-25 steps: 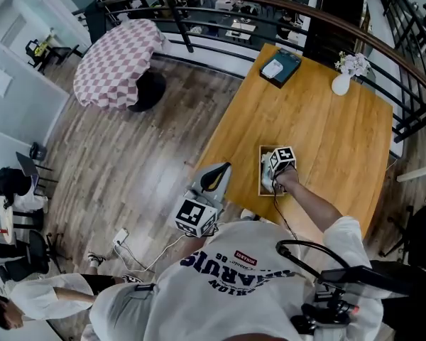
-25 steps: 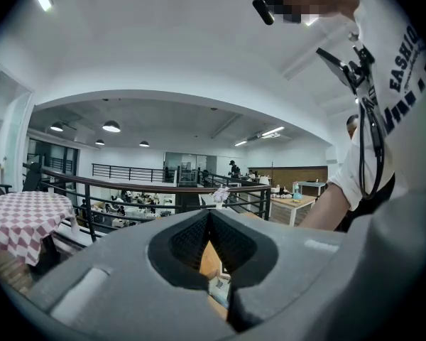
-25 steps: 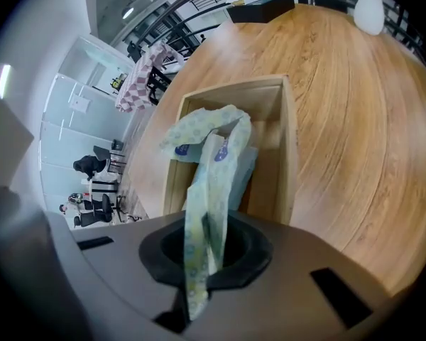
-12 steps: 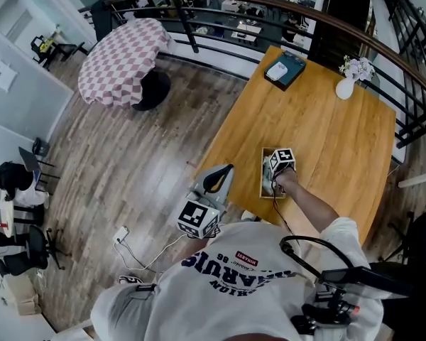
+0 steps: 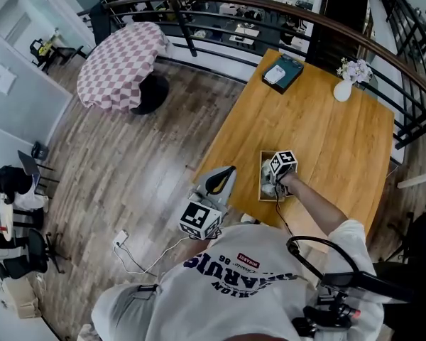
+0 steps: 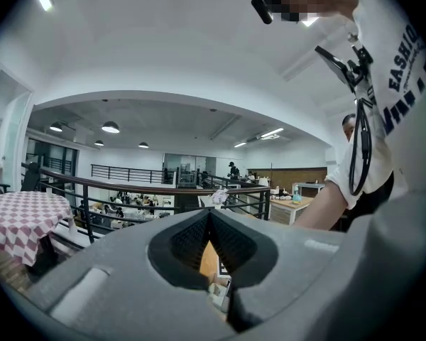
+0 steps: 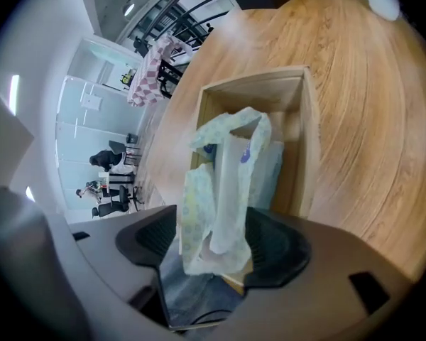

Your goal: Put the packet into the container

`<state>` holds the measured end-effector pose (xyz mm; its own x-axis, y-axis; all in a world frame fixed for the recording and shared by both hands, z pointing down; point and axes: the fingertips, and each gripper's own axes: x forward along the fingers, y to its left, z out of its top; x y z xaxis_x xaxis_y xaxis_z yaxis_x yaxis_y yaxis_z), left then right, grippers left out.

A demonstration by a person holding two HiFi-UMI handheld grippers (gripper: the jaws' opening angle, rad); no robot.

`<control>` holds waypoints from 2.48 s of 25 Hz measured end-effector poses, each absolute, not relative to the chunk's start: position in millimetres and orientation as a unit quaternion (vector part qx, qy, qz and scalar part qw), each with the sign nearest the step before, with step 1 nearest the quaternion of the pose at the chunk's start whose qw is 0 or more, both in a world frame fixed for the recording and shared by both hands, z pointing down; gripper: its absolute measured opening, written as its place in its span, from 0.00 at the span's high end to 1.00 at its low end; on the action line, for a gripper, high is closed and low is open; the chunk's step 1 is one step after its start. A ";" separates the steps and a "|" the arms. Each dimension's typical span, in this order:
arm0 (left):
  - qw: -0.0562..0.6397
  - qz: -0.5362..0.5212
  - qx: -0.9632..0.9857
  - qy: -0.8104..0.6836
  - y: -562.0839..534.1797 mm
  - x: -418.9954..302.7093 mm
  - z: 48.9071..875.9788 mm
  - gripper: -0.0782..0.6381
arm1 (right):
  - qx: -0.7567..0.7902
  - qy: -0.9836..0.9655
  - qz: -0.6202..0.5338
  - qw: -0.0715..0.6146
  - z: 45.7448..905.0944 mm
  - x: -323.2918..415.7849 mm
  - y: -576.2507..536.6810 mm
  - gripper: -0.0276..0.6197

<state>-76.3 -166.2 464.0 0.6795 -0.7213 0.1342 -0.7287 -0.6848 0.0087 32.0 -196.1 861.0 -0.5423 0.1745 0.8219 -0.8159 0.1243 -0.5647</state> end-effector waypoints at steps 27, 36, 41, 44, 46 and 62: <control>-0.003 0.035 0.952 -0.305 -196.7 -9.9 438.0 0.89 | 0.461 -0.874 0.156 0.001 475.5 143.8 -226.4 0.26; -0.016 0.018 0.965 -0.261 -202.6 25.6 425.8 0.89 | 0.571 -0.815 -0.096 0.031 402.0 179.2 -152.9 0.27; -0.027 0.009 0.974 -0.226 -197.5 48.6 418.9 0.89 | 0.585 -0.804 -0.101 0.042 405.7 174.6 -124.4 0.73; -0.026 0.010 0.977 -0.212 -196.4 54.7 419.0 0.89 | 0.592 -0.797 -0.109 0.043 405.8 169.7 -118.0 0.95; -0.023 0.011 0.978 -0.207 -195.3 54.9 419.7 0.89 | 0.593 -0.797 -0.107 0.049 406.5 165.4 -117.0 0.95; -0.015 0.007 0.983 -0.184 -199.1 33.6 428.0 0.89 | 0.635 -0.768 -0.070 0.040 416.8 158.4 -124.0 0.95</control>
